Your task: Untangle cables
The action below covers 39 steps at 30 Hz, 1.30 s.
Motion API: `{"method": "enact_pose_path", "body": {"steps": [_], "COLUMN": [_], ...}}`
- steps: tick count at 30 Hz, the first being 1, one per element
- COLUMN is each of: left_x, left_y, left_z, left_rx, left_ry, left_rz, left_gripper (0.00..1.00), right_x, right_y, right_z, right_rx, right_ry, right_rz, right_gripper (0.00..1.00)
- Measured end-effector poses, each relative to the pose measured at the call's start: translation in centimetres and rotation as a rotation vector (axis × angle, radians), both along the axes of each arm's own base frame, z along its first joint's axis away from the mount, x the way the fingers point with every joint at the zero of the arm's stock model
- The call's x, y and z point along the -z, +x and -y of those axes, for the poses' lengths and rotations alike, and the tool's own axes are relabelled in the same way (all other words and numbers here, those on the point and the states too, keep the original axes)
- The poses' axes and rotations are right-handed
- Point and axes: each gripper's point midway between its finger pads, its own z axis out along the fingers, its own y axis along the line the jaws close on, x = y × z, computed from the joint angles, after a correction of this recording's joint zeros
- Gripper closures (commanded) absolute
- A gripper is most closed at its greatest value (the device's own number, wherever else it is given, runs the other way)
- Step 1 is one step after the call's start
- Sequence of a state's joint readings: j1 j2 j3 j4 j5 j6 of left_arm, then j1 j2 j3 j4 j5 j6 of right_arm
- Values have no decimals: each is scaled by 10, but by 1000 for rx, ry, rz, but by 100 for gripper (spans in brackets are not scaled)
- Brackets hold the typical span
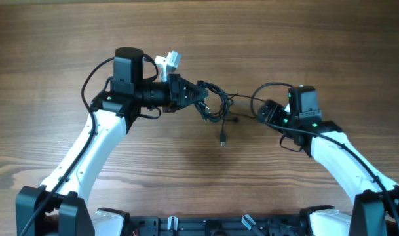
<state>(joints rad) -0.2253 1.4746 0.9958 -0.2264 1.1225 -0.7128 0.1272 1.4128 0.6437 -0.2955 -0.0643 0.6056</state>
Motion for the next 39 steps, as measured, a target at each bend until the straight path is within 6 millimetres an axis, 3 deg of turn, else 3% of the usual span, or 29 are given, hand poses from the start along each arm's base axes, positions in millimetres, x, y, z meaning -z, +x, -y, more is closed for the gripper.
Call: {"method": "enact_pose_path", "body": {"steps": [5, 10, 13, 15, 17, 20, 23, 27, 28, 29, 30, 31, 32, 33, 34, 35, 36, 39], "left_x": [-2, -2, 4, 13, 20, 25, 25, 24, 23, 23, 23, 23, 23, 23, 23, 23, 23, 30], "left_y": [2, 2, 6, 9, 12, 7, -11, -44, -48, -53, -59, -61, -63, -62, -62, -62, -61, -52], "left_z": [-4, -5, -7, -11, -13, -5, 18, 52, 55, 60, 64, 66, 67, 68, 67, 67, 67, 65], "left_rx": [-1, -4, -17, -35, -31, 27, 139, 296, 313, 333, 353, 364, 370, 371, 370, 370, 367, 313], "left_ry": [-14, -10, 29, 82, 132, 175, 178, 149, 145, 139, 134, 131, 128, 130, 130, 130, 135, 189], "left_rz": [0, 6, 56, 88, 160, 273, 379, 482, 492, 501, 509, 514, 518, 524, 530, 531, 531, 494], "left_gripper": [96, 95, 96, 96, 96, 96, 96, 96, 96, 96, 95, 92, 86, 71, 59, 25, 1, 0], "right_x": [4, 7, 1, -11, -33, -81, -110, -123, -124, -125, -126, -126, -126, -126, -124, -121, -116, -101], "right_y": [-3, -9, -1, 2, 5, 6, 1, -12, -14, -18, -21, -24, -26, -29, -31, -31, -27, -10], "right_z": [47, 68, 43, 12, -23, -65, -82, -99, -102, -107, -112, -117, -120, -126, -130, -132, -132, -122], "right_rx": [153, 194, -18, -217, -429, -712, -861, -956, -968, -991, -1014, -1030, -1046, -1066, -1075, -1071, -1026, -817], "right_ry": [-53, -50, 24, 131, 263, 435, 513, 589, 598, 609, 613, 620, 620, 626, 627, 614, 603, 589], "right_rz": [-31, -55, -2, 68, 188, 439, 586, 623, 625, 626, 628, 624, 627, 622, 613, 600, 558, 422], "right_gripper": [0, 0, 0, 0, 0, 0, 0, 0, 3, 13, 35, 62, 81, 96, 96, 96, 96, 96]}}
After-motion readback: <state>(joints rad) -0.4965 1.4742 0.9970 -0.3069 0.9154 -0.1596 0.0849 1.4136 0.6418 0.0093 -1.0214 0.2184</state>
